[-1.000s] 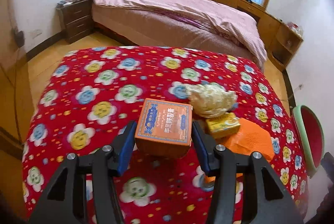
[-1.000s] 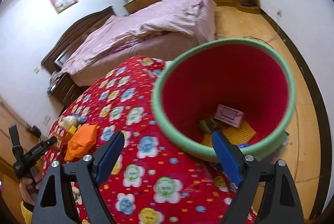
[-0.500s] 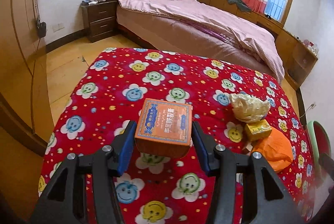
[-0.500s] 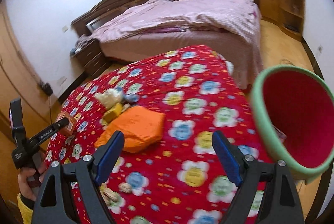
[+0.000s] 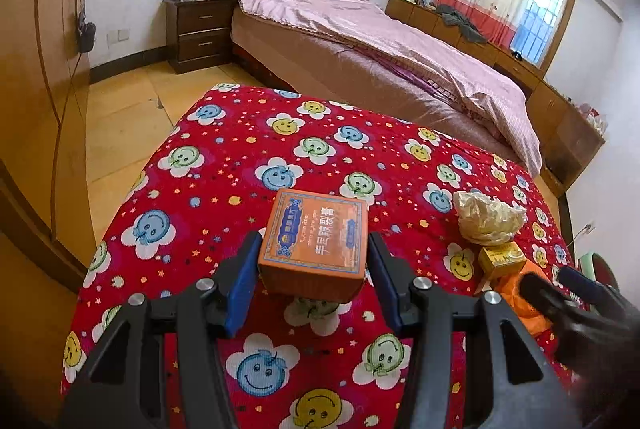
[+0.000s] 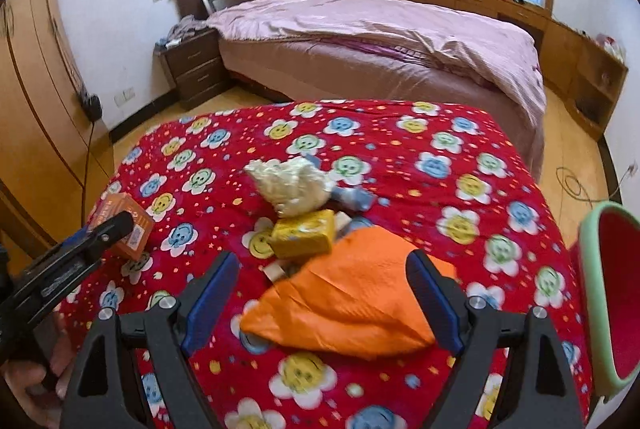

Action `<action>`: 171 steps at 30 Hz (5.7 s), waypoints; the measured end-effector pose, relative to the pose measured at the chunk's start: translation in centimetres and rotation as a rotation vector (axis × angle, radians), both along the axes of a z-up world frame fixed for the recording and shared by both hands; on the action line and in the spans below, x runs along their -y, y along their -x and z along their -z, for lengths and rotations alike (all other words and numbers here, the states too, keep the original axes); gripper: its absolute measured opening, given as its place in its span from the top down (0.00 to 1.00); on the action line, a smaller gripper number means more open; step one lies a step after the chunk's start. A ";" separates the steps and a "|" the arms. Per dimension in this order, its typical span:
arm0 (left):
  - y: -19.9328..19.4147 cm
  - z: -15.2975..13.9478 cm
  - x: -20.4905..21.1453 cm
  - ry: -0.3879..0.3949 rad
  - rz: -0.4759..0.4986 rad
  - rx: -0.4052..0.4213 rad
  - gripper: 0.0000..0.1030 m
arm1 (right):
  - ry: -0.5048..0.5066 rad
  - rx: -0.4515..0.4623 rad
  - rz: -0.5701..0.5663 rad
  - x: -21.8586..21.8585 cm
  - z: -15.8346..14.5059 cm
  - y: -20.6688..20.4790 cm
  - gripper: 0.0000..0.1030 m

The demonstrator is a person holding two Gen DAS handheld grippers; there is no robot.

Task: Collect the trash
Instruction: 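Grasp the orange tea box with the left tool while the right tool grasps the yellow box, then carry the orange and yellow boxes over the red bucket and open both tools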

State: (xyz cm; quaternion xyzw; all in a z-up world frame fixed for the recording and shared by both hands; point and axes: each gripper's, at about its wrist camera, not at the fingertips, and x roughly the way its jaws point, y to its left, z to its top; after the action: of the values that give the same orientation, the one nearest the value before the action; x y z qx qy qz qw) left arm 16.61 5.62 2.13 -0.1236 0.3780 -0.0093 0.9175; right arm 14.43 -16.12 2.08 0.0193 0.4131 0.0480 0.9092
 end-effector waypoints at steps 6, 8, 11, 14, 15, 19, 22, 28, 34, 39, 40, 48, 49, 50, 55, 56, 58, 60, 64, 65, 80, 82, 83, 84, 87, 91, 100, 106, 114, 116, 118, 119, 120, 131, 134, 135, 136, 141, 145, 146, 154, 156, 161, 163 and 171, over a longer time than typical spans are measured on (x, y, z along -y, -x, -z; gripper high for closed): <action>0.2 0.1 -0.1 0.052 0.017 -0.006 0.48 | 0.059 -0.014 -0.008 -1.7 1.3 -1.6 0.16; 0.2 0.1 0.0 0.063 0.027 -0.007 0.48 | 0.077 -0.019 -0.002 -1.9 1.6 -2.0 0.18; 0.2 0.2 0.0 0.067 0.026 -0.011 0.48 | 0.090 -0.031 0.000 -2.2 2.1 -2.7 0.26; 0.1 0.4 -0.1 0.073 0.022 -0.019 0.48 | 0.096 -0.048 0.004 -2.2 2.5 -3.3 0.38; 0.1 0.5 -0.2 0.074 0.020 -0.022 0.48 | 0.092 -0.054 0.001 -2.2 2.6 -3.4 0.47; -0.1 0.6 -0.2 0.074 0.018 -0.022 0.48 | 0.054 -0.060 -0.009 -1.9 2.5 -3.2 0.55; -0.1 0.6 -0.2 0.069 0.019 -0.019 0.48 | 0.010 -0.044 -0.018 -1.4 1.7 -2.6 0.55; 0.1 0.2 0.4 0.052 0.020 -0.010 0.48 | -0.091 -0.009 -0.006 0.5 -0.2 0.0 0.55; 1.4 -1.4 1.8 0.039 0.058 0.011 0.48 | -0.169 0.015 0.026 3.3 -1.5 3.1 0.55; 2.9 -3.0 3.2 0.035 0.098 0.026 0.48 | -0.210 0.051 0.055 5.3 -2.5 5.6 0.55; 3.3 -3.3 3.5 0.035 0.105 0.030 0.48 | -0.218 0.057 0.060 5.7 -2.7 6.0 0.55; 5.8 -5.8 6.3 0.029 0.159 0.067 0.48 | -0.272 0.099 0.100 8.8 -3.8 9.4 0.55; 6.1 -6.0 6.7 0.031 0.169 0.069 0.48 | -0.279 0.104 0.107 9.2 -3.9 9.9 0.55; 6.4 -6.3 7.1 0.033 0.178 0.069 0.48 | -0.284 0.108 0.113 9.6 -4.0 10.2 0.55; 7.5 -7.1 9.6 0.035 0.229 0.073 0.48 | -0.320 0.125 0.157 12.2 -4.3 12.1 0.55; 7.7 -7.3 10.3 0.032 0.243 0.075 0.48 | -0.325 0.129 0.168 12.8 -4.4 12.5 0.55; 8.0 -7.6 11.4 0.031 0.267 0.077 0.48 | -0.333 0.139 0.187 13.9 -4.6 13.3 0.55; 8.2 -7.8 12.5 0.036 0.294 0.075 0.48 | -0.340 0.149 0.206 15.0 -4.7 14.1 0.55; 8.6 -8.0 15.2 0.042 0.354 0.063 0.48 | -0.361 0.171 0.251 17.6 -4.8 15.6 0.55; 8.7 -8.0 15.7 0.041 0.362 0.062 0.48 | -0.365 0.174 0.262 18.2 -4.8 15.9 0.55; 9.3 -7.6 28.0 -0.008 0.616 0.042 0.48 | -0.476 0.190 0.428 27.4 -2.8 19.8 0.55; 9.3 -7.5 29.7 -0.027 0.646 0.051 0.48 | -0.491 0.190 0.449 28.5 -2.5 20.4 0.55; 9.2 -7.4 30.6 -0.035 0.661 0.055 0.48 | -0.498 0.191 0.462 29.1 -2.3 20.6 0.55; 9.1 -7.3 30.9 -0.037 0.671 0.056 0.48 | -0.502 0.191 0.471 29.6 -2.1 20.8 0.55; 8.8 -7.0 32.9 -0.043 0.706 0.053 0.48 | -0.510 0.197 0.506 31.0 -1.7 21.4 0.55; 8.5 -6.2 35.3 -0.030 0.748 0.042 0.48 | -0.507 0.209 0.548 32.8 -1.4 22.1 0.55; 7.3 -3.8 39.4 -0.037 0.798 0.001 0.48 | -0.506 0.203 0.604 35.4 -0.2 22.2 0.55; 6.9 -2.8 40.7 -0.047 0.826 0.001 0.48 | -0.508 0.191 0.624 36.2 0.6 21.7 0.55; 7.0 -2.9 40.1 -0.032 0.836 -0.007 0.48 | -0.514 0.177 0.622 36.3 1.3 21.3 0.55; 7.1 -3.2 39.4 -0.010 0.836 -0.020 0.48 | -0.515 0.176 0.616 36.1 1.4 21.3 0.55; 7.4 -3.5 38.5 0.006 0.833 -0.031 0.48 | -0.517 0.177 0.607 35.9 1.3 21.3 0.55; 7.5 -3.6 38.3 0.006 0.835 -0.034 0.47 | -0.516 0.179 0.603 35.8 1.2 21.4 0.55; 7.6 -3.6 38.1 0.002 0.839 -0.041 0.42 | -0.516 0.181 0.597 35.7 1.1 21.4 0.55; 10.2 -2.2 37.0 -0.118 0.854 -0.075 0.38 | -0.512 0.191 0.575 35.0 0.3 22.5 0.55; 10.2 -1.4 37.3 -0.166 0.842 -0.092 0.38 | -0.513 0.192 0.574 35.0 0.2 22.6 0.55; 10.2 -1.2 37.4 -0.167 0.842 -0.097 0.38 | -0.512 0.193 0.573 35.0 0.2 22.6 0.55; 10.2 -0.9 37.3 -0.165 0.835 -0.099 0.38 | -0.511 0.193 0.572 35.0 0.2 22.6 0.55; 9.8 -0.6 36.7 -0.118 0.813 -0.109 0.43 | -0.509 0.198 0.566 35.1 0.2 23.0 0.55; 9.5 -1.8 36.6 -0.068 0.802 -0.096 0.43 | -0.515 0.197 0.567 35.2 0.1 22.9 0.55; 9.4 -2.1 36.8 -0.063 0.801 -0.088 0.43 | -0.514 0.197 0.566 35.2 0.1 22.9 0.55; 8.0 -4.6 40.4 -0.037 0.840 -0.007 0.43 | -0.502 0.195 0.584 36.2 -0.2 22.7 0.55; 7.7 -4.6 41.3 -0.045 0.852 0.007 0.43 | -0.494 0.189 0.594 36.6 -0.2 22.5 0.55; 6.3 -3.7 43.6 -0.043 0.881 -0.010 0.43 | -0.482 0.164 0.607 37.8 0.1 21.3 0.55; 5.7 -3.2 44.0 -0.032 0.884 -0.025 0.42 | -0.479 0.153 0.608 38.1 0.2 20.6 0.55; 4.7 -2.5 43.4 -0.004 0.857 -0.060 0.41 | -0.443 0.123 0.591 38.3 0.5 18.0 0.55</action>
State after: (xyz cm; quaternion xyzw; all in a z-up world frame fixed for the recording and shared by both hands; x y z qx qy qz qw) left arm 11.89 -37.74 4.59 0.0463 0.4217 -0.3854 0.8194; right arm -3.62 -54.42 1.62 0.3310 0.3140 -0.1275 0.8807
